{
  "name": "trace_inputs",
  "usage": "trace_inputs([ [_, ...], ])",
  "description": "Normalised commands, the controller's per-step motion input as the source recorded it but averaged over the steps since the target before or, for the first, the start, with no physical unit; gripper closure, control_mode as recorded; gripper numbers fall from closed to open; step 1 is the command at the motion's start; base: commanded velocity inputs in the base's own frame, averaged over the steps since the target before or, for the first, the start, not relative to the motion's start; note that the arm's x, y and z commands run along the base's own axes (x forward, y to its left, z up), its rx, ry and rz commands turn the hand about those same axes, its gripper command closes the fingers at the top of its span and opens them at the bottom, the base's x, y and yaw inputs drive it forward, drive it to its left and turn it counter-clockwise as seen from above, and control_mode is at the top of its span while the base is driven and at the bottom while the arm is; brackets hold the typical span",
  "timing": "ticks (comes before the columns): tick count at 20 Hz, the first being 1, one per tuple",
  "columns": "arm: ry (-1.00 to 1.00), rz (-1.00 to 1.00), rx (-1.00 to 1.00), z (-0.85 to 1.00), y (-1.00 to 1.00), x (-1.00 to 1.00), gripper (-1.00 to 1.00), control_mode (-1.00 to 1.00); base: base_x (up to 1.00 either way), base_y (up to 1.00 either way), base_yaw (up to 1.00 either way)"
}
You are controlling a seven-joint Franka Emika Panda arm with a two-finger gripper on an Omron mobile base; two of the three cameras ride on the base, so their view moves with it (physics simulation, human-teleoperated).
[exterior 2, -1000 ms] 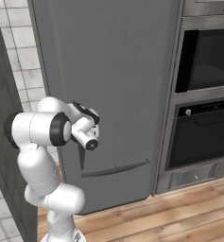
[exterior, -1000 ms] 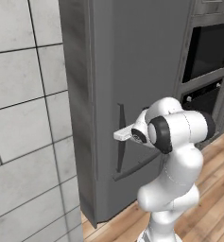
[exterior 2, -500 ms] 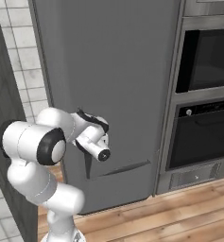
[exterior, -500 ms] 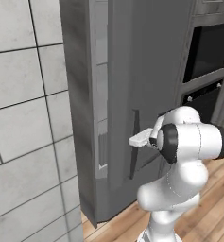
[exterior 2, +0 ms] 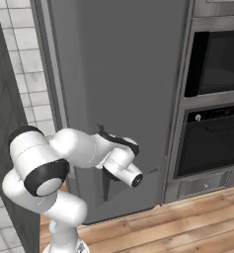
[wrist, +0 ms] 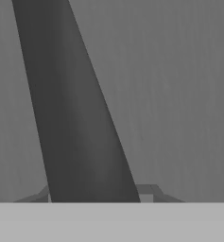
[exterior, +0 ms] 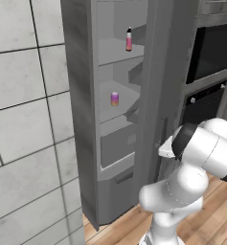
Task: Open the fridge, grab two sodas, and place both sodas inside the bowl with ice on the dining counter.
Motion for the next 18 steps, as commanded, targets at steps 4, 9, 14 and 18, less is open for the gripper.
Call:
trace_inputs([
  [4, 0.08, -0.04, 0.01, 0.05, -1.0, -0.6, 1.0, -1.0, 0.0, 0.0, 0.0],
  [9, 0.08, -0.09, 0.0, 0.02, -0.63, -0.56, -1.0, -1.0, 0.0, 0.0, 0.0],
  [14, 0.0, -0.04, 0.0, 0.06, -0.09, -0.23, -1.0, -1.0, 0.0, 0.0, 0.0],
  [18, 0.0, 0.0, 0.0, 0.0, -0.1, 0.0, -1.0, -1.0, 0.0, 0.0, 0.0],
])
